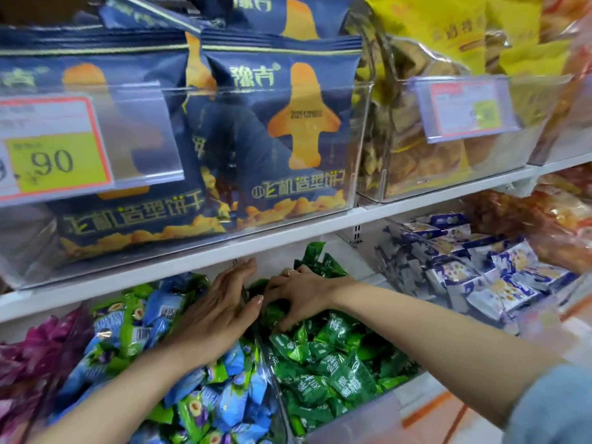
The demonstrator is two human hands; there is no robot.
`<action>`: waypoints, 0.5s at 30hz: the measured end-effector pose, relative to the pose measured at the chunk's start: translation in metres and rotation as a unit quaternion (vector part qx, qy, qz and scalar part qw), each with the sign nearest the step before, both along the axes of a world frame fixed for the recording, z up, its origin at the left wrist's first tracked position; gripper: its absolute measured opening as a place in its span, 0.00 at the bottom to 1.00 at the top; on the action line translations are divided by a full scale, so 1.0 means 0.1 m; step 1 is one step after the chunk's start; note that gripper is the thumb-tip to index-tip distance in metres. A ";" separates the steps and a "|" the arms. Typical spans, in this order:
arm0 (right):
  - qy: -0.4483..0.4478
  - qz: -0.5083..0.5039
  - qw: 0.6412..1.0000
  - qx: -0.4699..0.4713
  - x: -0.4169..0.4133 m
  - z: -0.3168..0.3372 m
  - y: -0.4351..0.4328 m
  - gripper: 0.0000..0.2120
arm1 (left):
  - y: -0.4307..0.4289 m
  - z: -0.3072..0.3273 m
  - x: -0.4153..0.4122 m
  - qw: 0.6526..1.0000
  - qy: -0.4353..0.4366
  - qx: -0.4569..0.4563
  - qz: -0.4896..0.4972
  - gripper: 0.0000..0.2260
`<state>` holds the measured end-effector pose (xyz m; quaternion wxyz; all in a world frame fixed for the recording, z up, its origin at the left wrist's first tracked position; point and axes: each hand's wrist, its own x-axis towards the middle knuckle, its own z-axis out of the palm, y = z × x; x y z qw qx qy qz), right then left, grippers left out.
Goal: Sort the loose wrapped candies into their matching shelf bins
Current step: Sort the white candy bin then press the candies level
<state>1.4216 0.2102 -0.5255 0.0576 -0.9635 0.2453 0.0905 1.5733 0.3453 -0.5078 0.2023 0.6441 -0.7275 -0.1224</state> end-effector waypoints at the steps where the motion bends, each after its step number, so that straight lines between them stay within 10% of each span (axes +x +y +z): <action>1: -0.003 0.002 1.000 0.003 -0.01 0.01 -0.01 0.26 | 0.00 0.00 0.01 1.000 0.000 -0.002 0.000 0.38; 15: -0.006 -0.080 0.996 0.038 -0.43 0.19 -0.17 0.34 | 0.00 -0.02 0.03 1.000 -0.005 0.003 0.001 0.35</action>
